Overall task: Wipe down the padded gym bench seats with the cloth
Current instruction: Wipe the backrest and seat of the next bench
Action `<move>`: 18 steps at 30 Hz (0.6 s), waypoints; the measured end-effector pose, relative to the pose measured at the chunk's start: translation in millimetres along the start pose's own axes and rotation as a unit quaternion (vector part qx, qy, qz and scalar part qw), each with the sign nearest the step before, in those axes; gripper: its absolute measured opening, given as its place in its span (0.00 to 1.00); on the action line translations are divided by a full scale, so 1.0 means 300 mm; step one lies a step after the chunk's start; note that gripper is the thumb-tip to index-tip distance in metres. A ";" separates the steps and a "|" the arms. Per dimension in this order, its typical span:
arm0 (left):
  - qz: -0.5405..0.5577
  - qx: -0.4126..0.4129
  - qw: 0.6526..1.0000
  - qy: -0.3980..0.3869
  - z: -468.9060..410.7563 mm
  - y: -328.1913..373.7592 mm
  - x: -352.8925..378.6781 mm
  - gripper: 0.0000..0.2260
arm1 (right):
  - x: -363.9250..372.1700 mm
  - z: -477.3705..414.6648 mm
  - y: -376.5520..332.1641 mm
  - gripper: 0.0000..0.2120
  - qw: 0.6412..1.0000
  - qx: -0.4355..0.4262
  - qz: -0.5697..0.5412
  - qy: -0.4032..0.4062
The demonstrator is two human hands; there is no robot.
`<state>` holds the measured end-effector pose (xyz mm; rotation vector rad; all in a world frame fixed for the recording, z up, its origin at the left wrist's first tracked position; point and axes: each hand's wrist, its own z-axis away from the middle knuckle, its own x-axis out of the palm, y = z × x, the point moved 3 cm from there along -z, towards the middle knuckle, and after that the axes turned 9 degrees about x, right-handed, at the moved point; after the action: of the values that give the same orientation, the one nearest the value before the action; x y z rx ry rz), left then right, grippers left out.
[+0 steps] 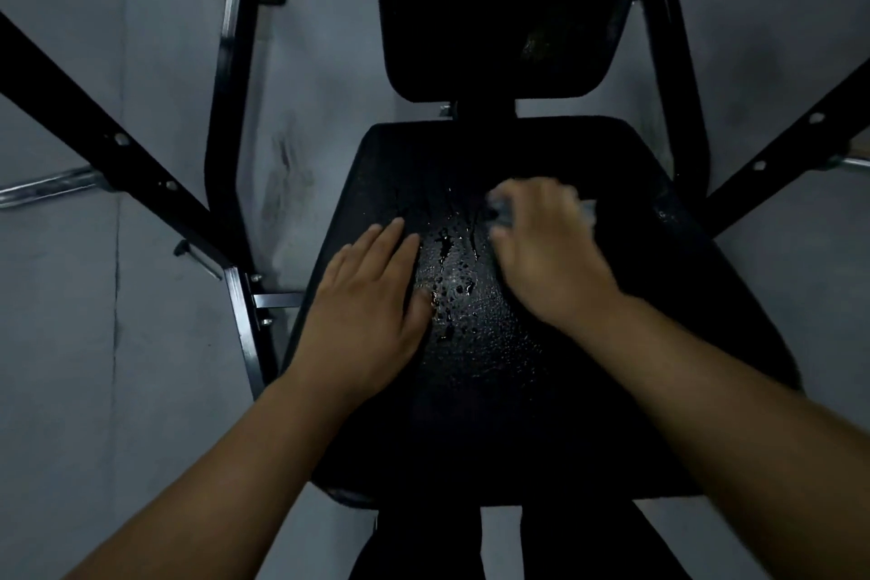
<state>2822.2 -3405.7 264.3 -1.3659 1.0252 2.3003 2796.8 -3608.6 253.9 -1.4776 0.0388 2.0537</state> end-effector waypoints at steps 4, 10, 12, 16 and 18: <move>0.009 0.012 1.000 0.016 0.010 -0.013 0.002 0.26 | 0.027 0.254 -0.067 0.23 0.978 -0.184 0.000 -0.097; -0.004 0.018 1.000 0.016 -0.019 -0.034 -0.010 0.28 | -0.006 -0.088 -0.026 0.23 0.997 -0.058 0.013 -0.039; 0.007 0.003 1.000 0.022 -0.041 -0.060 -0.009 0.28 | 0.045 -0.075 -0.176 0.19 0.994 -0.100 -0.019 -0.038; 0.027 -0.017 0.999 0.026 -0.088 -0.105 -0.030 0.30 | 0.043 0.029 -0.234 0.22 0.980 -0.092 -0.173 -0.043; 0.034 -0.009 0.999 0.027 -0.095 -0.101 -0.049 0.30 | -0.012 0.002 -0.191 0.15 0.961 0.003 -0.275 -0.040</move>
<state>2865.3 -3402.3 255.0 -1.4296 1.0848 2.3385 2824.6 -3563.1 275.4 -1.2239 -0.3598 1.6494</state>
